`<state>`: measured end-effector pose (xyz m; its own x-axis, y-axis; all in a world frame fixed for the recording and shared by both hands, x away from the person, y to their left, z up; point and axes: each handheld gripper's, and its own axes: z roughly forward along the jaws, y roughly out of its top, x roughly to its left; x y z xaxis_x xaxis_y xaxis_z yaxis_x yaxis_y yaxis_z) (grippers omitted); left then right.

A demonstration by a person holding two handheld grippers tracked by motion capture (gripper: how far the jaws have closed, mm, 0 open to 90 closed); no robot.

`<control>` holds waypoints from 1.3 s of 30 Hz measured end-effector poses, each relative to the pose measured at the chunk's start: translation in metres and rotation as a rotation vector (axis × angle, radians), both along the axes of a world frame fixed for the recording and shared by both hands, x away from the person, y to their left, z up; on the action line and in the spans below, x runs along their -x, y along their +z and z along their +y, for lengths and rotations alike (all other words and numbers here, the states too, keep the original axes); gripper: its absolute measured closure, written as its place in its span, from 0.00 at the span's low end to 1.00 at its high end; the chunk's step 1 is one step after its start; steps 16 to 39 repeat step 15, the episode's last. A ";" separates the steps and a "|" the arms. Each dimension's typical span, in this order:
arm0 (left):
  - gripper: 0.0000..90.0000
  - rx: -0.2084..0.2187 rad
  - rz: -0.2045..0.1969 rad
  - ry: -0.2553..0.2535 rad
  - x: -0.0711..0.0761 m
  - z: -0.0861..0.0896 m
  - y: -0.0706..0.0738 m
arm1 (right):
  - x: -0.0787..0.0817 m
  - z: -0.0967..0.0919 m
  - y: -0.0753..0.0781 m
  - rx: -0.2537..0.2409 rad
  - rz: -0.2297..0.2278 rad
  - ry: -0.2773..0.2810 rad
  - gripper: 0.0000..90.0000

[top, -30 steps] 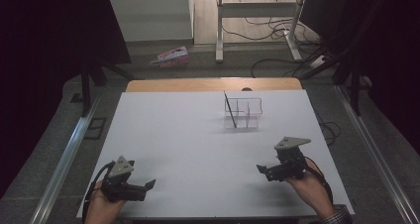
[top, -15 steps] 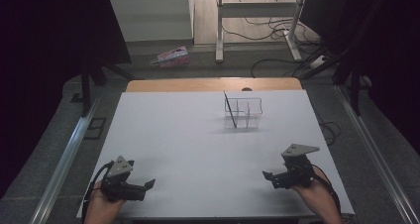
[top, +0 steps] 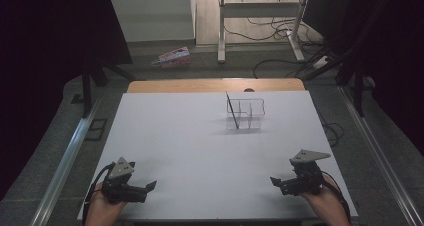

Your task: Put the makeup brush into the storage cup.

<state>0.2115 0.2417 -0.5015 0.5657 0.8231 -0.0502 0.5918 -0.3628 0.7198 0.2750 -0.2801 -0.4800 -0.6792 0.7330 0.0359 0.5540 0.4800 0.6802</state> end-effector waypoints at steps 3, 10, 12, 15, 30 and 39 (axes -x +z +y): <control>0.01 0.000 0.001 0.000 0.000 0.000 0.000 | 0.002 -0.003 -0.001 -0.002 0.002 -0.007 0.04; 0.01 -0.001 0.001 0.000 0.000 0.000 0.000 | 0.007 -0.008 -0.003 0.000 0.015 -0.010 0.03; 0.01 -0.002 0.000 0.001 0.000 0.000 0.000 | 0.008 -0.008 -0.004 0.004 0.023 -0.009 0.03; 0.01 -0.008 0.000 -0.002 0.000 0.000 0.000 | 0.008 -0.009 -0.004 0.009 0.026 -0.011 0.04; 0.01 -0.008 0.000 -0.002 0.000 0.000 0.000 | 0.008 -0.009 -0.004 0.009 0.026 -0.011 0.04; 0.01 -0.008 0.000 -0.002 0.000 0.000 0.000 | 0.008 -0.009 -0.004 0.009 0.026 -0.011 0.04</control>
